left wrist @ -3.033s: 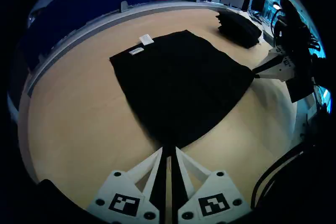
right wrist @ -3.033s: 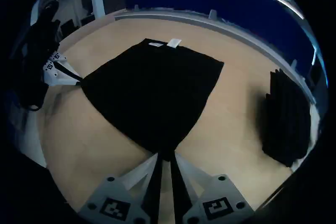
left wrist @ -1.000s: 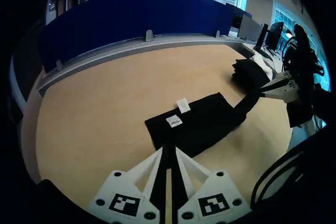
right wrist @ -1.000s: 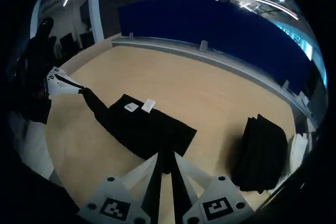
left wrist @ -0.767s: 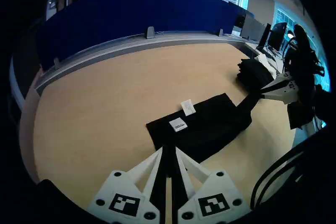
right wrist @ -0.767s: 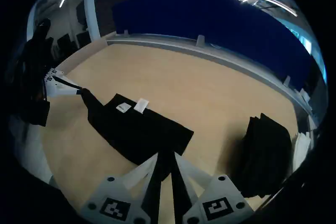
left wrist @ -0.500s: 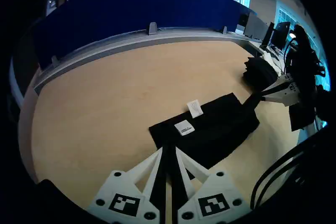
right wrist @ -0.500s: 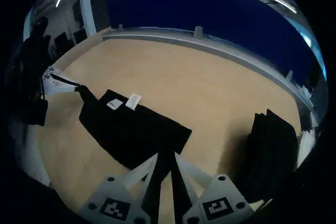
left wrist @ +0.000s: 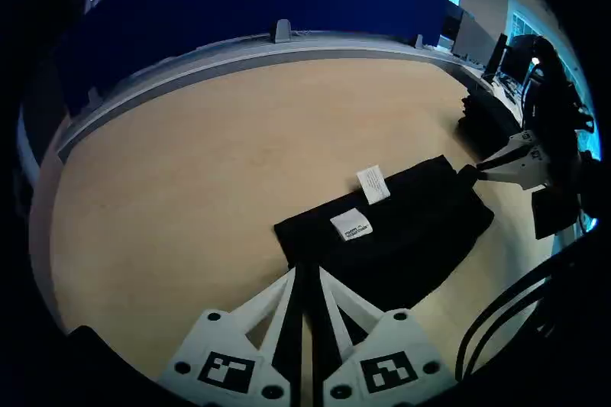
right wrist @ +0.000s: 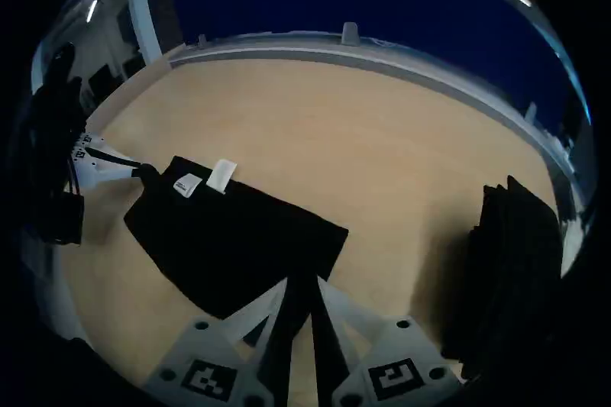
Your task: Fold towel
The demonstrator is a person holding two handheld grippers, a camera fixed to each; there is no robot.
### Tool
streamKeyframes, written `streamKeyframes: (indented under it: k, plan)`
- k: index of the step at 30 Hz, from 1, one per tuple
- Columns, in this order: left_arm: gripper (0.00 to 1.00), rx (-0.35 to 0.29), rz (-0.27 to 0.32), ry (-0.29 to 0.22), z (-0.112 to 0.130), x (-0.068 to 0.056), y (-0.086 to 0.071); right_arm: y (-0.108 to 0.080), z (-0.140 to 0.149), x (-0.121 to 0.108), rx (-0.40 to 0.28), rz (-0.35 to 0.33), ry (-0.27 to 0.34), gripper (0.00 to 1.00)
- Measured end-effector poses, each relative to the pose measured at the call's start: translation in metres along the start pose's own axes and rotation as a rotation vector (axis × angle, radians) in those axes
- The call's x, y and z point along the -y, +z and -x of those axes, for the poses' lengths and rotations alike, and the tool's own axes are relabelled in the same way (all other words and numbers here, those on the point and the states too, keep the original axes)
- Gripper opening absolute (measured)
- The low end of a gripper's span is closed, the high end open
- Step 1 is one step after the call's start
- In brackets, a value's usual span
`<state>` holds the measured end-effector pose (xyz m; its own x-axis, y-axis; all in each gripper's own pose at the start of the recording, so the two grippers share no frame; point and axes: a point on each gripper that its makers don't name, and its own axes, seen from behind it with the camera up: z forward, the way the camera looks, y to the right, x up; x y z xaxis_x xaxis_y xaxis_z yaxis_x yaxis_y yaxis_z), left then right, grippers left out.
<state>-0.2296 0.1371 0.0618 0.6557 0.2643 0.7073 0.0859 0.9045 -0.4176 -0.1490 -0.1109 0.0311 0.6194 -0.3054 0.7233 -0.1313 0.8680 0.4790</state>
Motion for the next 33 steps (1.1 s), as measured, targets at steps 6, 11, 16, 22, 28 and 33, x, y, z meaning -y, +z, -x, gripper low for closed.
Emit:
streamKeyframes:
  k: [6, 11, 16, 22, 28, 33]
  plan:
    - [0.07, -0.001, -0.003, -0.011, -0.004, 0.005, 0.009, 0.008, -0.004, -0.003, 0.002, 0.006, 0.007, 0.13]
    - [0.08, 0.001, -0.008, 0.002, -0.006, 0.008, 0.018, 0.014, -0.006, -0.002, 0.007, 0.006, 0.017, 0.13]
    - [0.10, 0.006, -0.011, 0.018, -0.007, 0.009, 0.023, 0.018, -0.011, -0.005, -0.001, 0.019, 0.034, 0.15]
    - [0.18, 0.007, -0.012, 0.024, -0.008, 0.010, 0.028, 0.023, -0.015, -0.011, -0.004, 0.048, 0.060, 0.27]
    - [0.50, 0.004, -0.013, 0.036, -0.009, 0.011, 0.026, 0.026, -0.019, -0.016, -0.011, 0.077, 0.068, 0.65]
    - [0.75, -0.003, 0.000, 0.036, -0.010, 0.008, 0.021, 0.022, -0.021, -0.021, -0.024, 0.113, 0.067, 0.96]
